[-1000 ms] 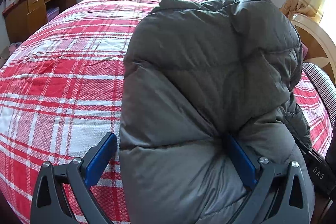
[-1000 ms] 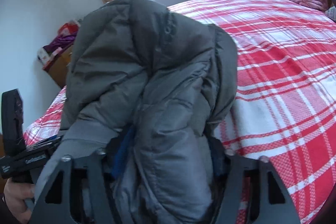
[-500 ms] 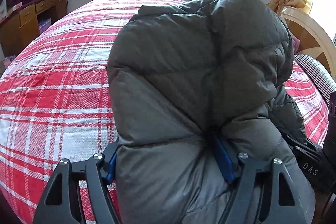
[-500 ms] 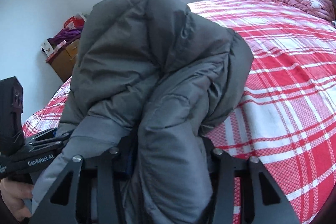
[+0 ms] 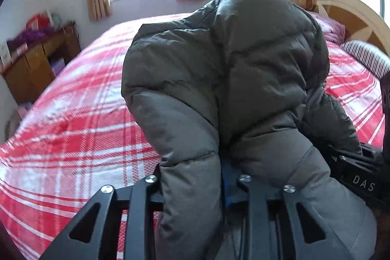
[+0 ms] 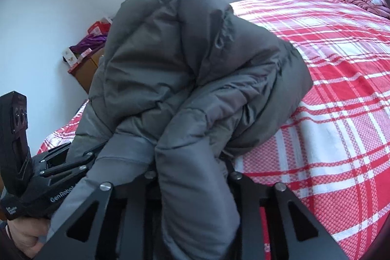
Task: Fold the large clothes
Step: 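Carry the folded jacket bundle with both grippers across the bed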
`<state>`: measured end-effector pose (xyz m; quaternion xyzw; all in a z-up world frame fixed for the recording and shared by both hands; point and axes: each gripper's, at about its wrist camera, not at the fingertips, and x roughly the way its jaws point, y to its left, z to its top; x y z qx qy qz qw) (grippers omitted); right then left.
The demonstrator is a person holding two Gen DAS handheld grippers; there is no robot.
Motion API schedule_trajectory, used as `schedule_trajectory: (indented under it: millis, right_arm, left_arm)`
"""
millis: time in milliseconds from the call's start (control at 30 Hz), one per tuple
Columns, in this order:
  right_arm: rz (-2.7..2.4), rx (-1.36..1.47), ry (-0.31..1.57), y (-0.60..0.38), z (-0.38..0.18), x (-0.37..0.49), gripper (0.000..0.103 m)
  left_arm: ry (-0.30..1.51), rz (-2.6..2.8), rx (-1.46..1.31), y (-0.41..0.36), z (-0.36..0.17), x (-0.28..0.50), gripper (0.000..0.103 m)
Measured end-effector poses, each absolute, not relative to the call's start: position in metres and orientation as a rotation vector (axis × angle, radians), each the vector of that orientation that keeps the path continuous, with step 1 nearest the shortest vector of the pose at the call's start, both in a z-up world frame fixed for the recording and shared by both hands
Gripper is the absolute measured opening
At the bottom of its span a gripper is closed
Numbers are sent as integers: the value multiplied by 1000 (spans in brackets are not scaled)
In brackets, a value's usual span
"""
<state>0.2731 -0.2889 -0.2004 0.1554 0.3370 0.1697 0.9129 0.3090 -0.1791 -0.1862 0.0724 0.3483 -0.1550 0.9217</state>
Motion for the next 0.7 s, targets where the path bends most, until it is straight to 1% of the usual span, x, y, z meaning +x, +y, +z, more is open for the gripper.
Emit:
schedule_trajectory:
  millis: [133, 300, 367, 567, 633, 700]
  right_arm:
    - [375, 335, 679, -296, -202, 267, 25]
    - [389, 357, 633, -302, -195, 249, 21]
    - [414, 370, 597, -300, -186, 234, 19]
    - [486, 371, 497, -290, -149, 196, 18]
    - [501, 354, 480, -285, -140, 188, 18]
    - [515, 346, 493, -281, -139, 190, 18]
  left_arm:
    - [704, -320, 149, -180, -178, 305, 23]
    - [630, -331, 175, -164, -152, 278, 21]
    - [592, -337, 172, -158, -139, 266, 20]
    - [521, -335, 117, -127, -105, 242, 19]
    - [506, -318, 137, -123, -104, 241, 19]
    - [534, -304, 137, -115, -113, 249, 19]
